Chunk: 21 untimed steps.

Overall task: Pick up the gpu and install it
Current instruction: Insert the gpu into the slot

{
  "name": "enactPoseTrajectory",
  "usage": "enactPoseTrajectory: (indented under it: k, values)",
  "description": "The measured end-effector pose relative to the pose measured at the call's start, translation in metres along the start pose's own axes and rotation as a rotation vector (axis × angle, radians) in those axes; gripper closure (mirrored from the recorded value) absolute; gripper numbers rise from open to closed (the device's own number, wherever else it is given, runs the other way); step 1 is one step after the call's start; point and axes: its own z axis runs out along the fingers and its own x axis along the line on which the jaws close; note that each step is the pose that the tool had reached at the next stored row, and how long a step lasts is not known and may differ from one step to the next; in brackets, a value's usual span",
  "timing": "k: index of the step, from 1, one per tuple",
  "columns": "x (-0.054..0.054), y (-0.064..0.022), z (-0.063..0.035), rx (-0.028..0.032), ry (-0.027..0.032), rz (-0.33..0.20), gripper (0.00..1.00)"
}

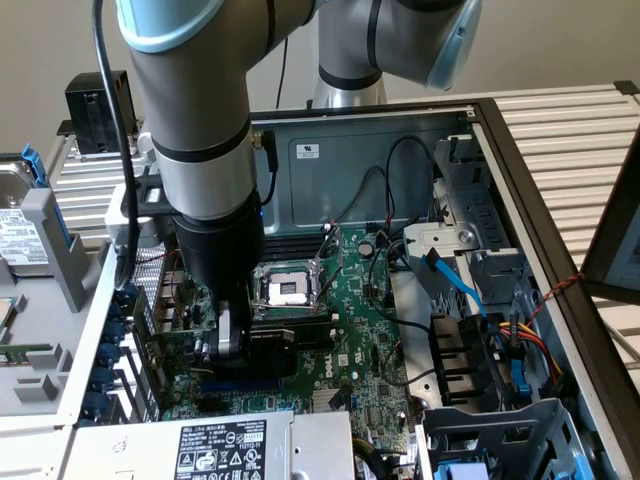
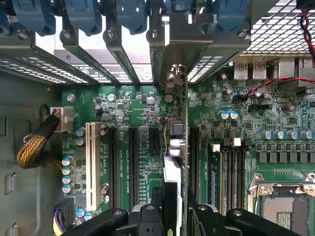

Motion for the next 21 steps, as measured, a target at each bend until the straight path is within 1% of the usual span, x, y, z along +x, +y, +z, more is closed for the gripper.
enactPoseTrajectory:
  k: [5,13,21]
  values:
    - [-0.0001,-0.0029,0.0001,-0.0009,-0.0001,0.000,0.72]
    - [-0.0002,-0.0031,0.0000,-0.0038,0.0001,-0.013,0.72]
    - [-0.0002,-0.0031,0.0000,-0.0040,-0.0001,-0.025,0.72]
